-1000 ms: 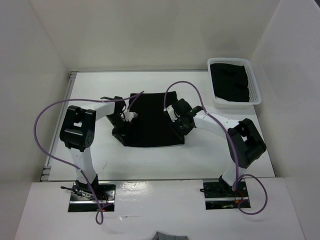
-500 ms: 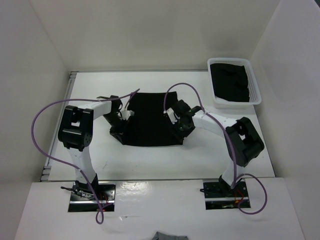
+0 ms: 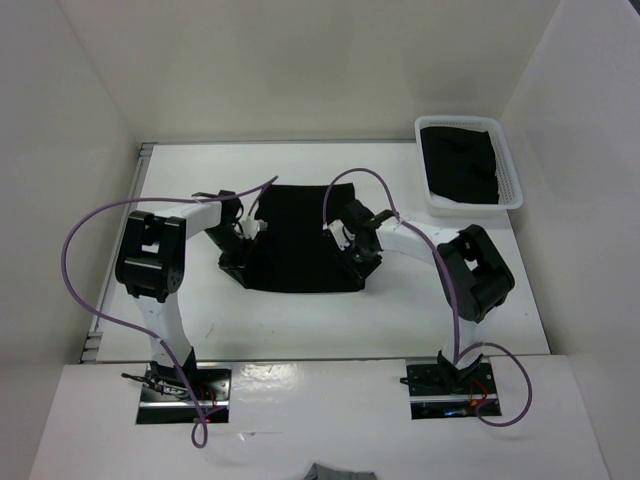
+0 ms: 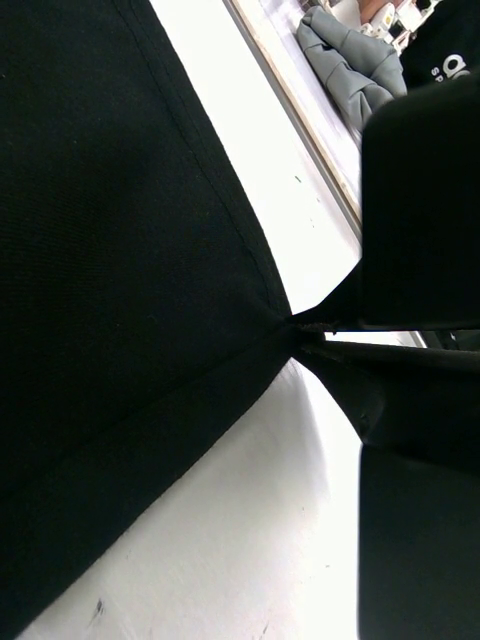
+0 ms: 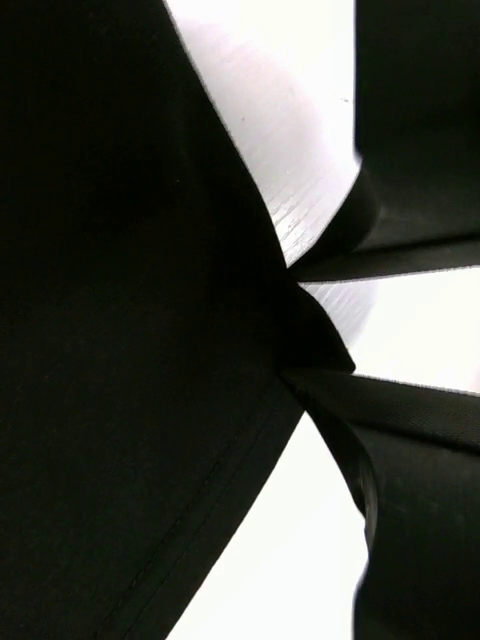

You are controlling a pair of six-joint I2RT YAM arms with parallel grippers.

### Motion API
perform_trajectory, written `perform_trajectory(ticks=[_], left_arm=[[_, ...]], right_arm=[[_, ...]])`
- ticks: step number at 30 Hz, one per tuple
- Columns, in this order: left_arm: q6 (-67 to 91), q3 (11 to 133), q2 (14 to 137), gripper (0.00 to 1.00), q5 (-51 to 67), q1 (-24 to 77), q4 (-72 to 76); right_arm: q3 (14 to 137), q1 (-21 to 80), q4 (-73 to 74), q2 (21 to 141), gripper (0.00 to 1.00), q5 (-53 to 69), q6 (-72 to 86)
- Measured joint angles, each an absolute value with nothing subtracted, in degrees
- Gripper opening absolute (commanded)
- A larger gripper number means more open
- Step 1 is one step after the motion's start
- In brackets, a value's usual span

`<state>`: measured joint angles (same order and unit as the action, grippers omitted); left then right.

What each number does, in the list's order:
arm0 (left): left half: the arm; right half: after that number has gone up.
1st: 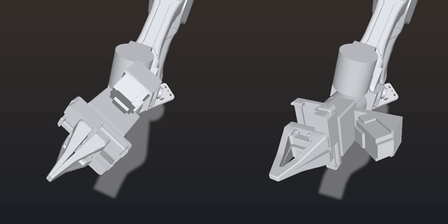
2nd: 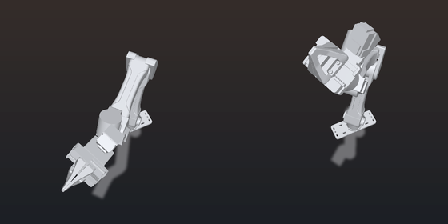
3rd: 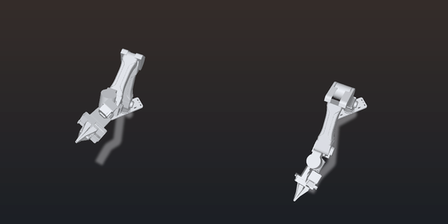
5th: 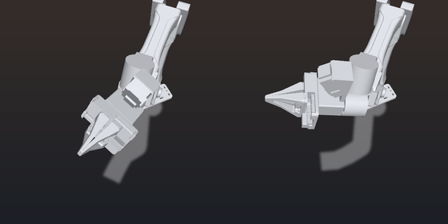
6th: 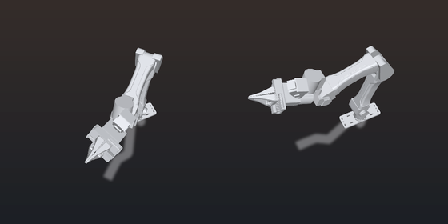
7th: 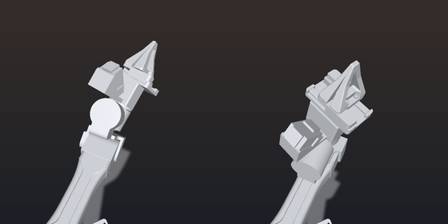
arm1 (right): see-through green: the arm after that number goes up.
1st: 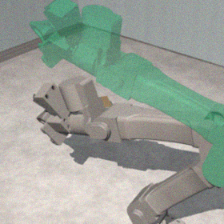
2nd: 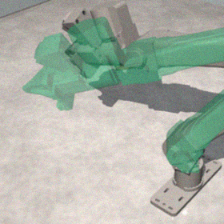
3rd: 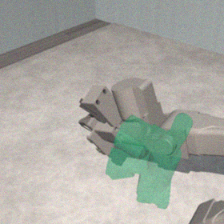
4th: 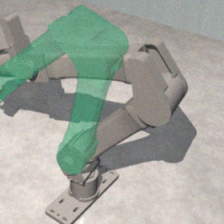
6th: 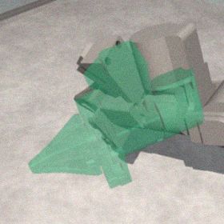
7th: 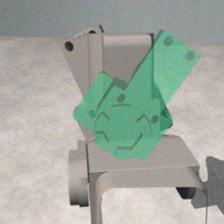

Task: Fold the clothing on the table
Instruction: Fold the skirt

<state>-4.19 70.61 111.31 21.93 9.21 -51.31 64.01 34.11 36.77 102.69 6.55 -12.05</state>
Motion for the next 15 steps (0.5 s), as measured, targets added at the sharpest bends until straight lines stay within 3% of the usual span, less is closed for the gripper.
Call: perform_trajectory(ticks=[7,12,15], left_arm=[[-4.25,70.61,111.31,0.02,22.24,8.95,-51.05],[-4.54,70.61,111.31,0.00,22.87,8.54,-50.78],[-5.23,70.61,111.11,0.00,23.03,8.47,-50.78]], right_arm=[[64.62,34.11,37.58,103.26,0.11,7.46,-12.12],[64.62,34.11,38.04,102.98,0.01,7.75,-12.73],[64.62,34.11,38.85,102.10,0.01,7.68,-12.99]])
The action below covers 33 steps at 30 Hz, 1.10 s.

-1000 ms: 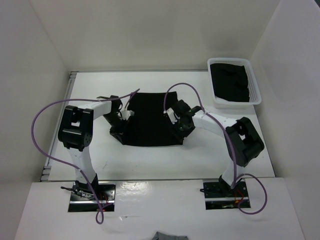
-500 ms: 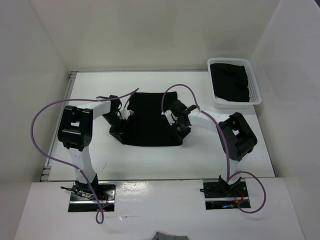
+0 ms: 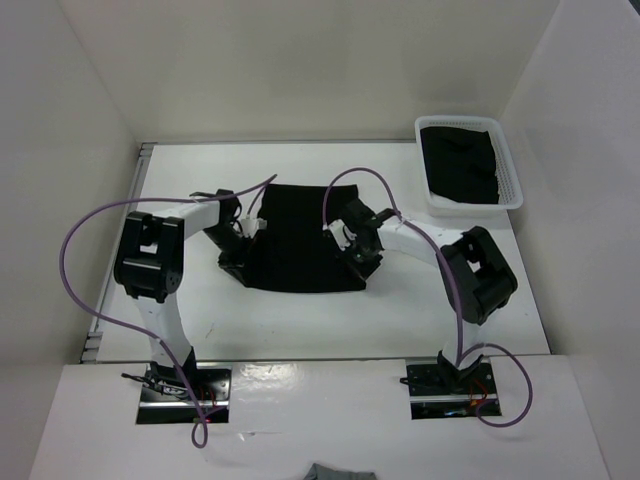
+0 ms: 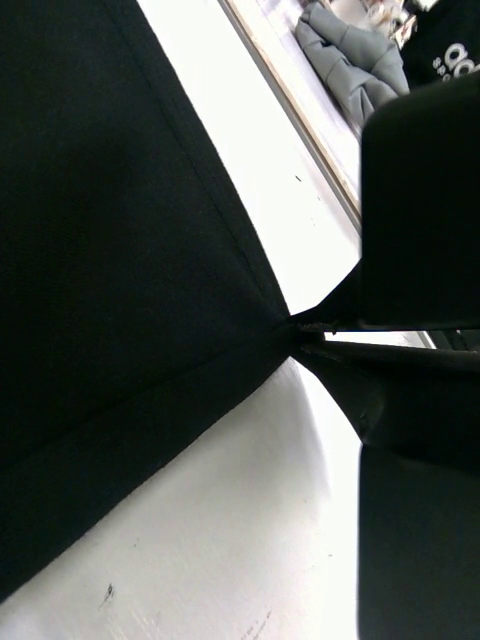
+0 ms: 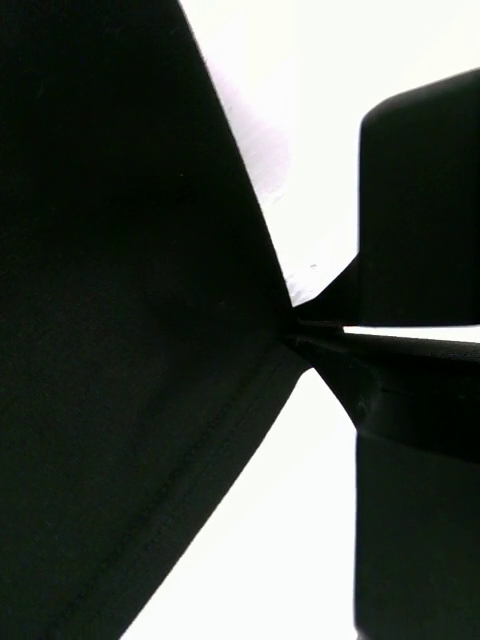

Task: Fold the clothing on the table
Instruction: Fold the skirt

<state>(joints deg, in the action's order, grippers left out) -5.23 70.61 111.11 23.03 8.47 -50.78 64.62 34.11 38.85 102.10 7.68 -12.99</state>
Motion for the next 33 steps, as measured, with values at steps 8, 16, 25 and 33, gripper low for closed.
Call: perform_trajectory(ticks=[8,16,25,33], left_arm=[[-8.78,71.40,105.10,0.00,25.10,8.45,-52.07],[-11.88,74.59,102.85,0.00,27.46,8.45,-55.57],[-11.90,84.82,104.12,0.00,28.86,8.43,-57.49],[-11.62,93.21,111.74,0.00,30.22,8.19,-57.60]], right_arm=[[67.68,34.11,42.74,98.63,0.01,7.31,-14.04],[68.62,34.11,45.23,98.10,0.01,7.77,-15.51],[76.14,33.04,47.70,98.19,0.02,7.79,-17.85],[84.44,27.46,48.03,101.93,0.02,8.25,-19.16]])
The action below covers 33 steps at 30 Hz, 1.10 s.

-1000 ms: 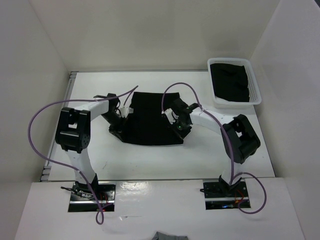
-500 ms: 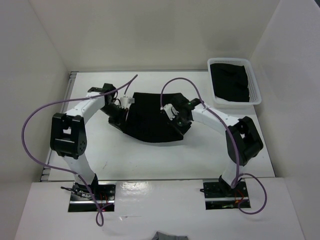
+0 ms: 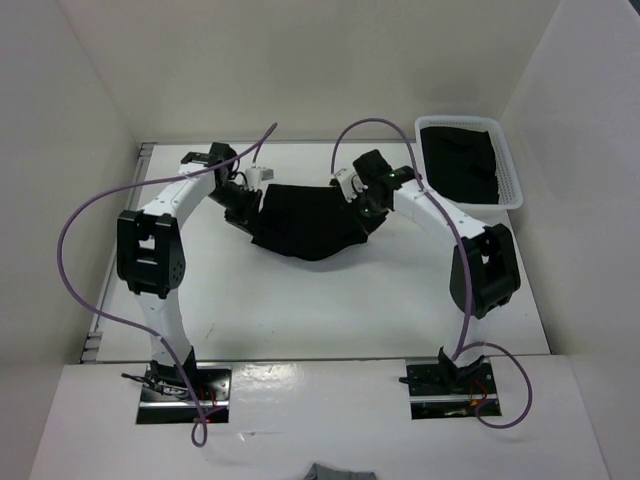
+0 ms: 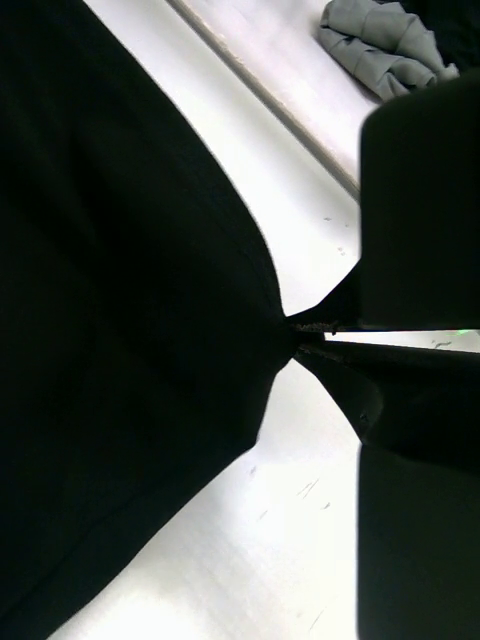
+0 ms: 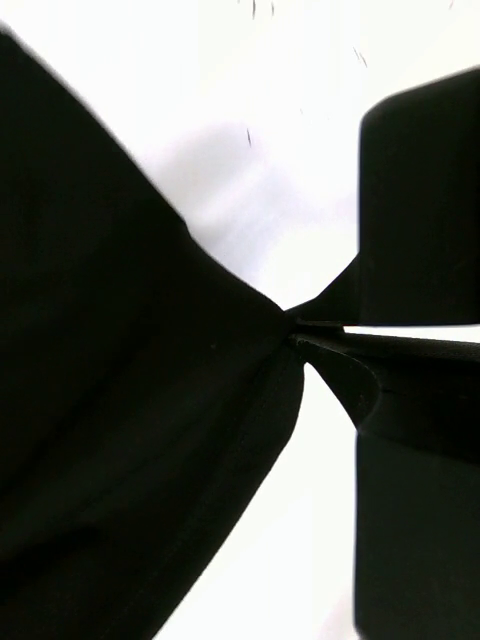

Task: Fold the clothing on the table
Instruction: Fold the skirt

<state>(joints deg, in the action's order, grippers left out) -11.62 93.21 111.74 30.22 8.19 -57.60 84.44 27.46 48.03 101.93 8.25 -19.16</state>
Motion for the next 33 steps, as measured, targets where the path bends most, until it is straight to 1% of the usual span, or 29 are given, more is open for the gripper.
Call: perform_trajectory(ticks=[4,9,19,21,25,26,29,30,31,32,33], left_arm=[[-11.27,98.24,115.63,0.00,30.83,7.18,-57.84],[-10.22,107.72,119.96,0.00,31.51,5.08,-58.76],[-8.80,123.42,124.97,0.00,33.23,3.33,-59.96],[-8.60,125.58,127.44,0.00,33.65,3.33,-60.03],[-8.34,129.58,132.68,0.00,33.98,3.33,-60.31],[-8.25,131.00,134.19,0.00,34.00,3.36,-60.69],[-7.20,136.42,138.43,0.00,34.00,3.36,-61.52],[-6.98,139.98,140.38,0.00,34.04,3.36,-62.78],[-6.61,144.84,142.80,0.00,34.15,3.29,-64.01],[-6.00,149.71,145.29,0.01,34.37,3.27,-64.84],[-5.72,154.19,147.39,0.02,34.57,3.20,-64.75]], right_arm=[[87.92,24.16,47.83,105.12,0.01,8.97,-19.46],[93.69,21.34,48.01,110.19,0.01,10.17,-19.86],[104.31,20.23,48.12,116.99,0.01,12.58,-20.58],[107.04,19.94,48.12,119.33,0.04,13.08,-20.43],[112.51,18.94,48.69,124.05,0.04,14.52,-19.75],[114.19,18.50,48.64,125.38,0.06,15.00,-19.14],[119.90,16.75,48.88,129.54,0.06,16.40,-17.47],[122.67,15.97,49.23,131.31,0.06,16.88,-16.86],[125.40,15.16,49.36,133.14,0.11,17.43,-16.23],[128.35,14.20,49.39,135.06,0.19,17.89,-15.59],[131.72,13.10,50.00,137.14,0.21,18.26,-14.79]])
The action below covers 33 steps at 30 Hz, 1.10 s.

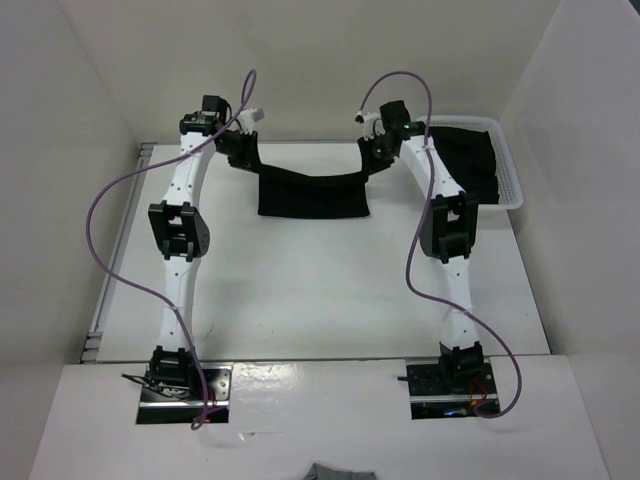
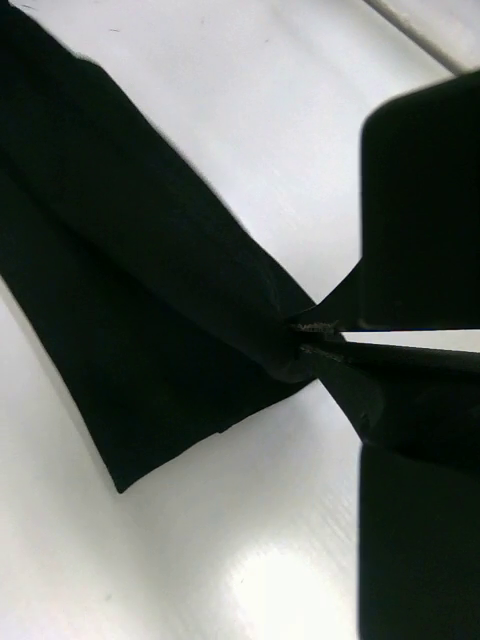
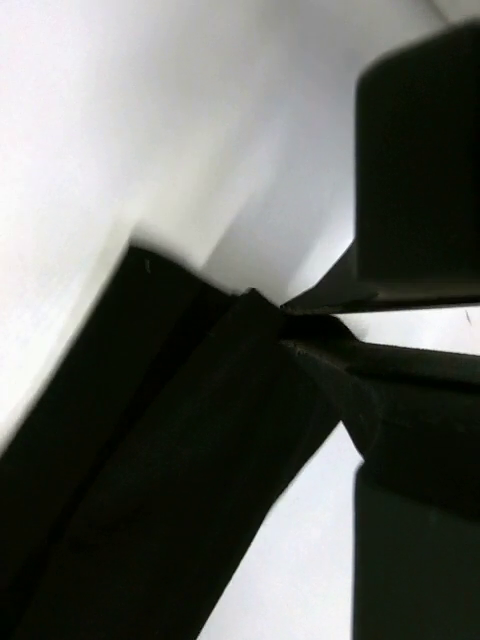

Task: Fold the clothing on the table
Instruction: Fold the skirt

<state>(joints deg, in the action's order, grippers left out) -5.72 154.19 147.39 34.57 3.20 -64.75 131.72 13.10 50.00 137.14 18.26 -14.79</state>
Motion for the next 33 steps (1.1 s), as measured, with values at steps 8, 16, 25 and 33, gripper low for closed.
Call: perform_trajectory(ticks=[8,16,25,33], left_arm=[[-3.27,164.38,153.18,0.56,35.42,2.44,-65.36],[-1.41,165.62,154.10,1.00,36.05,-1.74,-65.89],[-2.11,161.23,143.44,1.00,37.67,-6.66,-69.08],[-5.06,150.50,120.66,1.00,37.54,-6.57,-72.25]], right_arm=[[160.18,6.85,59.46,154.28,0.67,20.05,-10.87],[163.63,6.55,64.86,155.04,0.69,21.67,-9.47],[158.93,14.41,69.38,146.04,0.75,18.41,-12.75],[148.75,28.21,68.79,132.07,0.78,13.45,-11.60]])
